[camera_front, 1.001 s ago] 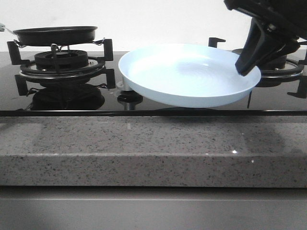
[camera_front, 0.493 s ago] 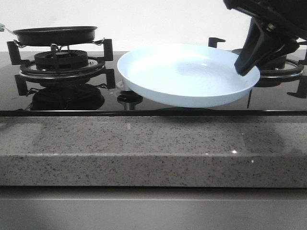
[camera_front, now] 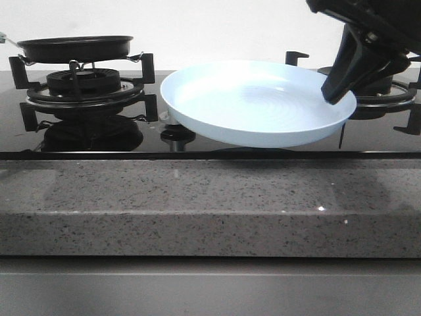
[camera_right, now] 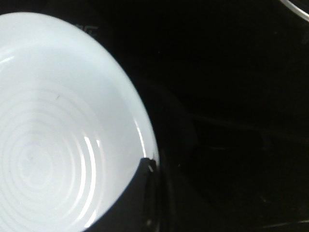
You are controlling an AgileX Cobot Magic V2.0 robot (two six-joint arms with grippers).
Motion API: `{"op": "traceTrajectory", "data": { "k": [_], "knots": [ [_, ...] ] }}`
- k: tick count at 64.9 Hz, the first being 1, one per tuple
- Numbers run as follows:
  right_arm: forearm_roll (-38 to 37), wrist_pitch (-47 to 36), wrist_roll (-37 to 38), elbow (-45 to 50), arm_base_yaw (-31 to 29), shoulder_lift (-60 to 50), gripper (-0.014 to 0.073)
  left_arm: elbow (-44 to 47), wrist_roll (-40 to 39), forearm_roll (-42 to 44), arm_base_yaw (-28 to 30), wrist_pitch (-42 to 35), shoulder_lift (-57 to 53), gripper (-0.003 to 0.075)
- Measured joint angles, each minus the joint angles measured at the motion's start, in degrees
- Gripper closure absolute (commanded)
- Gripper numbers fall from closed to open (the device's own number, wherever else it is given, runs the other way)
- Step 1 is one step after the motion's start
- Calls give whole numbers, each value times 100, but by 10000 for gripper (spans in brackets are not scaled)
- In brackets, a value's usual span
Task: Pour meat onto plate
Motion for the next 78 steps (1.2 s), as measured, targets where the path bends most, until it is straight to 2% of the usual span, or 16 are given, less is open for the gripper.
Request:
{"op": "traceTrajectory", "data": {
  "k": [8,16,23,30,40,66,78],
  "knots": [
    [0,0,0,0,0,0,654,-511,237,-584,280,184,716,346],
    [0,0,0,0,0,0,654,-910,790,-1683,818,648,1373,346],
    [0,10,0,0,0,0,654,-1053,1295,-2715,1256,1047,1767,341],
    [10,10,-14,0,0,0,654,-1096,1512,-3258,1595,1179,2040,317],
    [10,10,-14,0,0,0,654,-1101,1689,-3457,1818,1177,2237,204],
    [22,10,-14,0,0,0,654,-1209,2166,-4367,1831,1132,2649,207],
    [22,10,-14,0,0,0,654,-1536,2218,-4499,1831,1140,3061,207]
  ]
}}
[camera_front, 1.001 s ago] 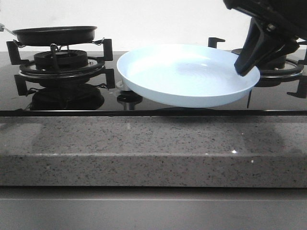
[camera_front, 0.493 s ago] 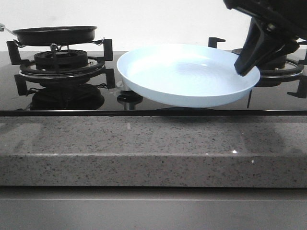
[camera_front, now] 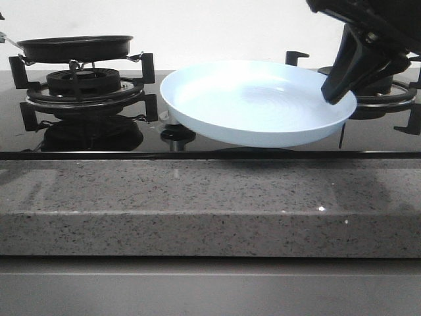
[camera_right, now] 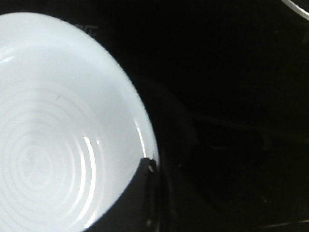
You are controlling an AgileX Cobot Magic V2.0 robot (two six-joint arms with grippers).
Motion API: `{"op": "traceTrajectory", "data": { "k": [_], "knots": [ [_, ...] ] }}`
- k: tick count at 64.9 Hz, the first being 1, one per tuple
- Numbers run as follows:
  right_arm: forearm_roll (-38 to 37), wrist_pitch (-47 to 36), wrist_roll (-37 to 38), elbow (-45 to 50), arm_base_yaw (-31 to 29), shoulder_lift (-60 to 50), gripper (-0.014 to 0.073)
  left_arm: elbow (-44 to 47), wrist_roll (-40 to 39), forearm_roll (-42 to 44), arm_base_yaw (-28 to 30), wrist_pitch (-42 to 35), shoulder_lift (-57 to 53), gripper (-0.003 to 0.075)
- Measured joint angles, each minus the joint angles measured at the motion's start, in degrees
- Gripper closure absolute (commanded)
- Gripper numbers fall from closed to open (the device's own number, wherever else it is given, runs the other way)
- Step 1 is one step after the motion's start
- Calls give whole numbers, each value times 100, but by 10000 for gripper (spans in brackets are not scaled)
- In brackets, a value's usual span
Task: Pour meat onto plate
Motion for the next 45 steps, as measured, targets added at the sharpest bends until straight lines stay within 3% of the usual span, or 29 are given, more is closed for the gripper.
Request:
{"op": "traceTrajectory", "data": {
  "k": [22,45],
  "knots": [
    [0,0,0,0,0,0,654,-184,0,-57,0,-22,223,218],
    [0,0,0,0,0,0,654,-184,0,-103,0,-127,223,554]
  ]
}}
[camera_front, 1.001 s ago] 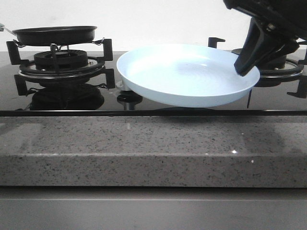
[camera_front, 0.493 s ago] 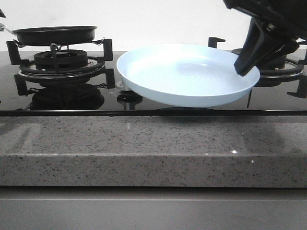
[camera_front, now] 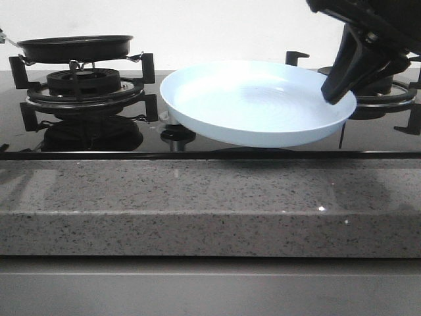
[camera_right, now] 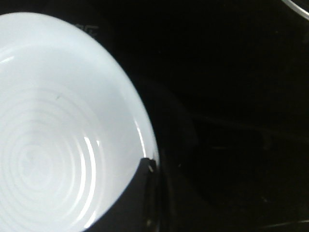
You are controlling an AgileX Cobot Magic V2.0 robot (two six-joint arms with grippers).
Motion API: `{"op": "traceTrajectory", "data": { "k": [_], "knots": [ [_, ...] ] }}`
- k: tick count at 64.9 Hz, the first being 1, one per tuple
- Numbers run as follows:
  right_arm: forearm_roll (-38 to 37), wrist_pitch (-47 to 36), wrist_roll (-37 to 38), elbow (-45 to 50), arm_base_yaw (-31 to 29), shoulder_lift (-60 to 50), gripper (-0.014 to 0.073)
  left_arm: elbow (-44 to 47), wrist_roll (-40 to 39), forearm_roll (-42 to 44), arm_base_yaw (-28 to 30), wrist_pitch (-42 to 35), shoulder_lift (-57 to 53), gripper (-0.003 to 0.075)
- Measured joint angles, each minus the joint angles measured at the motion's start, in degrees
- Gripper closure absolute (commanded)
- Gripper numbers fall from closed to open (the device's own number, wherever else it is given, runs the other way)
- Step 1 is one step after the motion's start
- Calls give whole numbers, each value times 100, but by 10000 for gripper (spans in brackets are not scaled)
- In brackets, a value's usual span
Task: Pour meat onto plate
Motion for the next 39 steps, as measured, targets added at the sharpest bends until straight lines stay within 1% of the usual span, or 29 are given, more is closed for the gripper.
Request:
{"op": "traceTrajectory", "data": {
  "k": [4,9,22,39],
  "knots": [
    [0,0,0,0,0,0,654,-9,0,-88,0,0,0,606],
    [0,0,0,0,0,0,654,-34,-23,-193,0,0,0,649],
    [0,0,0,0,0,0,654,-45,-86,-301,0,0,0,731],
    [0,0,0,0,0,0,654,-45,-94,-495,25,216,0,741]
  ]
}}
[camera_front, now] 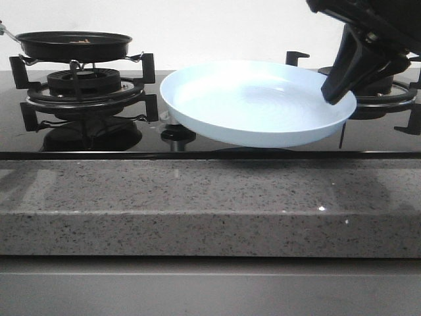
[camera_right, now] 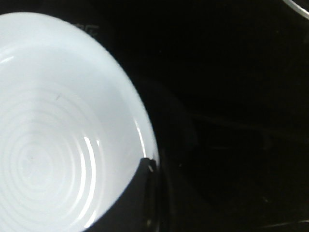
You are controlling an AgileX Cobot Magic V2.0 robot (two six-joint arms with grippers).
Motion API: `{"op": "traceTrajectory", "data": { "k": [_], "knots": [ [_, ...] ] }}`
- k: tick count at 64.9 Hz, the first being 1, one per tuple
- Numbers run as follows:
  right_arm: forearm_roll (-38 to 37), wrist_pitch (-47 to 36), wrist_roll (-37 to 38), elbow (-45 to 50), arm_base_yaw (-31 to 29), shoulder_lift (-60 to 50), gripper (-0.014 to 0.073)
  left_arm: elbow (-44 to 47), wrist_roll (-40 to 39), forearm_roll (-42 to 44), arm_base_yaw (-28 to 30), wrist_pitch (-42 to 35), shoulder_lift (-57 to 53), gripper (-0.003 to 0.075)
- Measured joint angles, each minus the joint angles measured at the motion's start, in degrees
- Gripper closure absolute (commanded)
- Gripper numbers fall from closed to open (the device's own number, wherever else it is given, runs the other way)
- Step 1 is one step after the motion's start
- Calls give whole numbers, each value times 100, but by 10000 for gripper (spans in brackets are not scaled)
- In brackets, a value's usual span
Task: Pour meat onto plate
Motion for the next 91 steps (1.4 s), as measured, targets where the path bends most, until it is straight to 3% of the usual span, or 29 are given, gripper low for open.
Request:
{"op": "traceTrajectory", "data": {
  "k": [41,56,91],
  "knots": [
    [0,0,0,0,0,0,654,0,237,-760,353,1378,12,741],
    [0,0,0,0,0,0,654,10,405,-806,289,1505,-155,741],
    [0,0,0,0,0,0,654,10,711,-152,-1291,1253,-1164,741]
  ]
}}
